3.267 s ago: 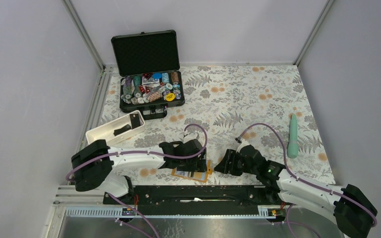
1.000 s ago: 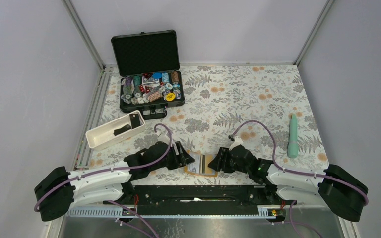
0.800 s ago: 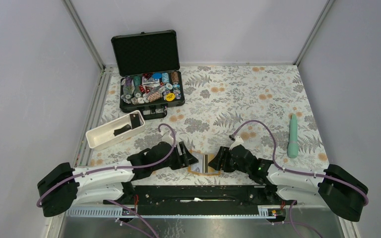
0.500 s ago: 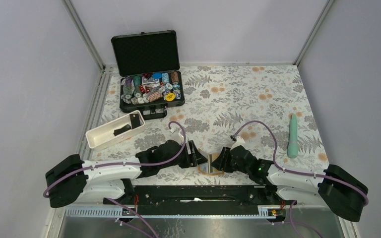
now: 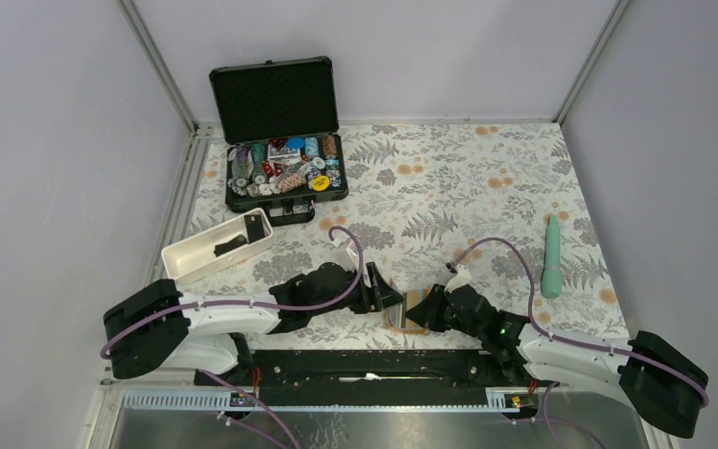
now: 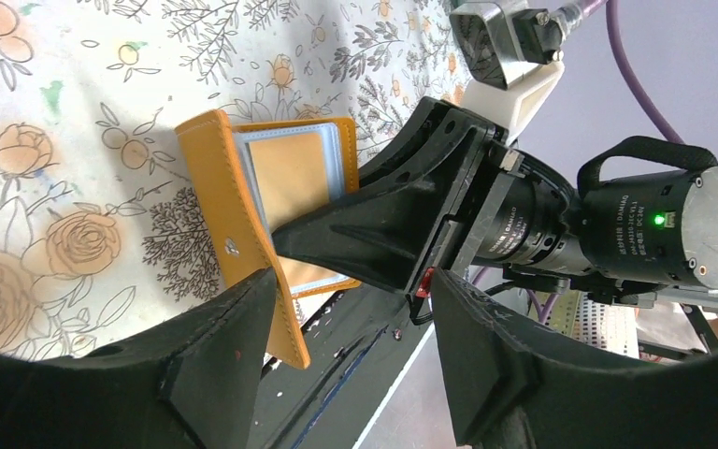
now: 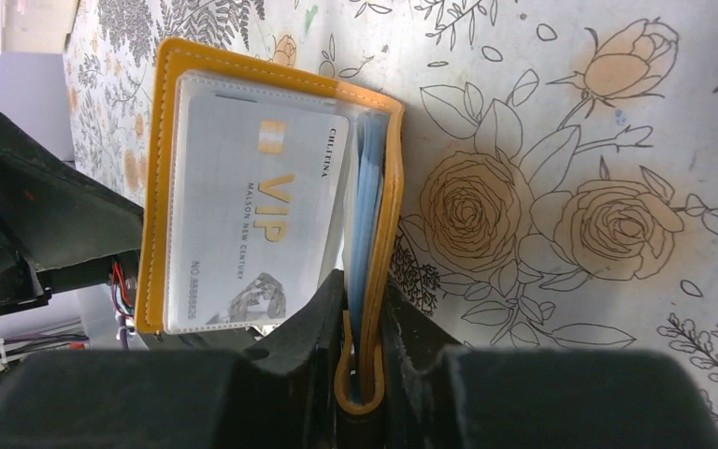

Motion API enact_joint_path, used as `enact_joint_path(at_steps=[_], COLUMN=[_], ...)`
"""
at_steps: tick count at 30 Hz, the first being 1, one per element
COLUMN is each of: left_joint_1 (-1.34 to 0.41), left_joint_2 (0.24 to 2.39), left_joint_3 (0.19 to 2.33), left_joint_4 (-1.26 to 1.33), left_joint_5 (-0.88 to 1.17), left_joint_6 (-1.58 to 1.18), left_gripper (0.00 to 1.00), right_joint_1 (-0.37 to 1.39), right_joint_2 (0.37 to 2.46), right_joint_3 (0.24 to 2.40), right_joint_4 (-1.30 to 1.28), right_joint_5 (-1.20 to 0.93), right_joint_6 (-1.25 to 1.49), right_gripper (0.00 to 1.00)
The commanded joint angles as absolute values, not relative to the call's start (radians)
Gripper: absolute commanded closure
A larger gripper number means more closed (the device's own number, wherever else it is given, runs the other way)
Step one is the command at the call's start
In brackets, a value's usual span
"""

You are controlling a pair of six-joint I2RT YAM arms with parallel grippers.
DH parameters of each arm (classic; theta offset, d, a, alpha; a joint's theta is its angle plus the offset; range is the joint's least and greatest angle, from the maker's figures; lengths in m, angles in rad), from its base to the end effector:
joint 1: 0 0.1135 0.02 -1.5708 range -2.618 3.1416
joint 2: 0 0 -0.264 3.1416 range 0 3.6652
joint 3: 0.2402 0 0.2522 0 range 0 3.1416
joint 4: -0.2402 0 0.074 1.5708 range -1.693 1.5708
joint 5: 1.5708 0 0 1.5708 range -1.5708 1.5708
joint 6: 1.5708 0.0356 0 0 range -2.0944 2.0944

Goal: Put the credit cards into the card holder
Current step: Pick up the card holder from the center of the board.

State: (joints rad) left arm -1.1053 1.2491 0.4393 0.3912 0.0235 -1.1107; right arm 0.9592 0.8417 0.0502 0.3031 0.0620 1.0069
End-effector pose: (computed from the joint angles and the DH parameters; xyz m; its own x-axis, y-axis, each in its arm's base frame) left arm 0.1110 -0.2229 0.1834 -0.8901 -0.2236 -0.3971 0.2375 0.5162 -0.8229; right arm 0.0912 0.1262 0.1269 -0.8081 0.3169 -0.4966 -0.1923 0.6549 0.7308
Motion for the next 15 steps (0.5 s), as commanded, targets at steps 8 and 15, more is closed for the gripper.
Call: enact_joint_path(at_steps=[8, 15], left_joint_1=[-1.134, -1.138], left_joint_2=[1.336, 1.312], left_joint_3=[0.456, 0.429], left_joint_4=[0.644, 0.727], left_joint_5=[0.077, 0.067], left_joint_6=[-1.124, -1.126], left_gripper=[0.37, 0.36], right_joint_1=[0.965, 0.965], right_joint_2=[0.707, 0.46], right_joint_3=[-0.04, -0.09], right_joint_4=[0.365, 0.374], right_joint_5=[0.05, 0.013], right_joint_6=[1.033, 1.076], right_gripper=[1.0, 0.97])
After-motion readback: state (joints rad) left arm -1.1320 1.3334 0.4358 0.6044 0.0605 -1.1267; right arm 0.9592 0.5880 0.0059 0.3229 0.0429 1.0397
